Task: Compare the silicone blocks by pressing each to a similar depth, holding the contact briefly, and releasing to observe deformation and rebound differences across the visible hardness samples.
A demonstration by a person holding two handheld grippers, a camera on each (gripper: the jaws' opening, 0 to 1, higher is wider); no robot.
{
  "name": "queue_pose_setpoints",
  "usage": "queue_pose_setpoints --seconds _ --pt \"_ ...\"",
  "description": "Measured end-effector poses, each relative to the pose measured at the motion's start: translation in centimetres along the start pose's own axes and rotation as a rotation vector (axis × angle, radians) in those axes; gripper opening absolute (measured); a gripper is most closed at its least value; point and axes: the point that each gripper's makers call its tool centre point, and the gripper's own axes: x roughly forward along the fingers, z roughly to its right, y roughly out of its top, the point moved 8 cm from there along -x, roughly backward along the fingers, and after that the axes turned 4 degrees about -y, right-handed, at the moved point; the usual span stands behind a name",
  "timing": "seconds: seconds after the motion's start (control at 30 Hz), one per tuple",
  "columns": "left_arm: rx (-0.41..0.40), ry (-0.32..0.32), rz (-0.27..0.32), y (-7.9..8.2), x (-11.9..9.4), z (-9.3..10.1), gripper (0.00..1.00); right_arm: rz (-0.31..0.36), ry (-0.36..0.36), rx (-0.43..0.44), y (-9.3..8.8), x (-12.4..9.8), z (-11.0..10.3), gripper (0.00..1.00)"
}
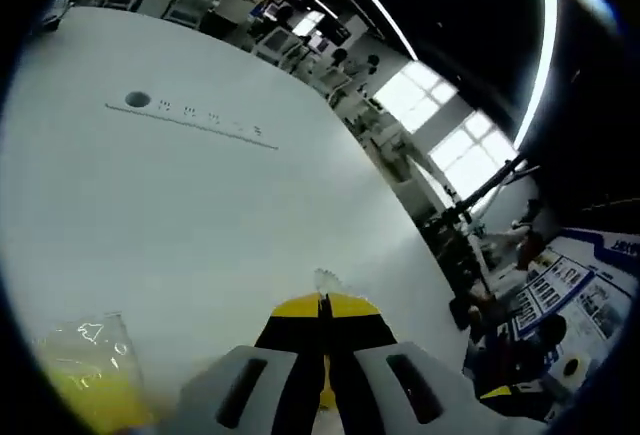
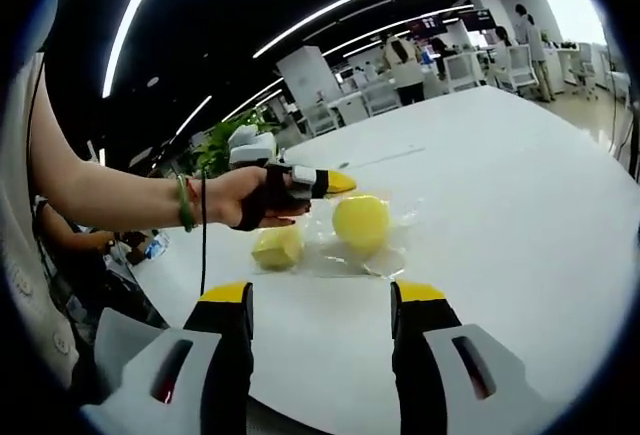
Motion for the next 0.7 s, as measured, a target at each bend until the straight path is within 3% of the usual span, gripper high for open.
queue_pose_setpoints --seconds 0.37,0.7 --pt "0.173 -0.058 -0.045 0.1 -1.2 3.8 0.0 0.023 0.017 -0.068 1.4 -0.8 -1.0 0.55" --pt "0.226 -0.076 -0.059 -1.1 -3.5 5.9 0.0 0.021 0.035 -0.127 1.7 -1.8 -2.5 0.55"
